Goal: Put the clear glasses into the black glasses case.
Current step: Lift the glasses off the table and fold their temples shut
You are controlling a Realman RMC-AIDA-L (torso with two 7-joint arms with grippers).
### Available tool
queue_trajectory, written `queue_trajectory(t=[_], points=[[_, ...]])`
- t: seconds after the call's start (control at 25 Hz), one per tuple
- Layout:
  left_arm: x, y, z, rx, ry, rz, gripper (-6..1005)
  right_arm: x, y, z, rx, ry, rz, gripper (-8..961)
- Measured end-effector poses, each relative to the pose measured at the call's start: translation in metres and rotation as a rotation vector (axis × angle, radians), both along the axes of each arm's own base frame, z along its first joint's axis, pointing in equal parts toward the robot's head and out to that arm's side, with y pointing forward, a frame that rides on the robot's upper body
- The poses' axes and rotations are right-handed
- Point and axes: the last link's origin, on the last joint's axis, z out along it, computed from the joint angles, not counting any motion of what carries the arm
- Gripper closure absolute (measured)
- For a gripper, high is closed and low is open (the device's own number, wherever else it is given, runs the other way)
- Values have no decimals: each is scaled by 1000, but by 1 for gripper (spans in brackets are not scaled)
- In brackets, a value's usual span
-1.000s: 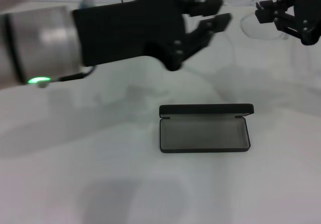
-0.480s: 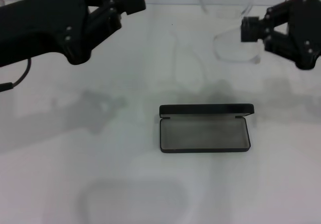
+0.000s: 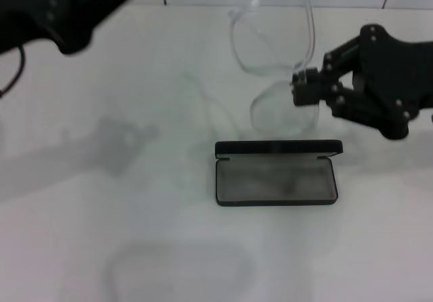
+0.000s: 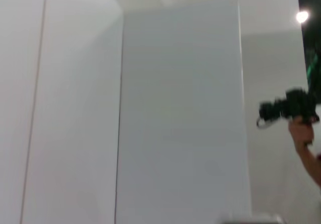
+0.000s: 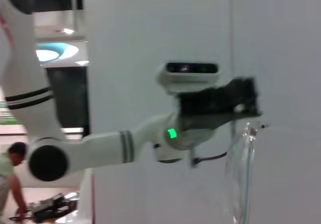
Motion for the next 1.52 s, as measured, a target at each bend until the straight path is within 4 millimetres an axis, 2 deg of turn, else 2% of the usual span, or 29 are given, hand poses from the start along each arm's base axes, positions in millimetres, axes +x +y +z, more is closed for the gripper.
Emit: queue_trajectory(t=[0.24, 0.52, 0.68, 0.88, 1.52], points=[[4, 8, 3, 3, -55, -38, 963, -4, -7, -11, -55, -19, 44, 906], [10, 29, -20, -100, -45, -43, 964, -15, -6, -26, -112, -7, 93, 906], [11, 34, -33, -155, -30, -56, 965, -17, -4, -28, -113, 6, 98, 906], [10, 34, -41, -193, 0, -56, 965, -18, -3, -25, -95, 22, 106, 906], [10, 26, -50, -267, 34, -108, 966, -19, -1, -25, -81, 25, 110, 905]])
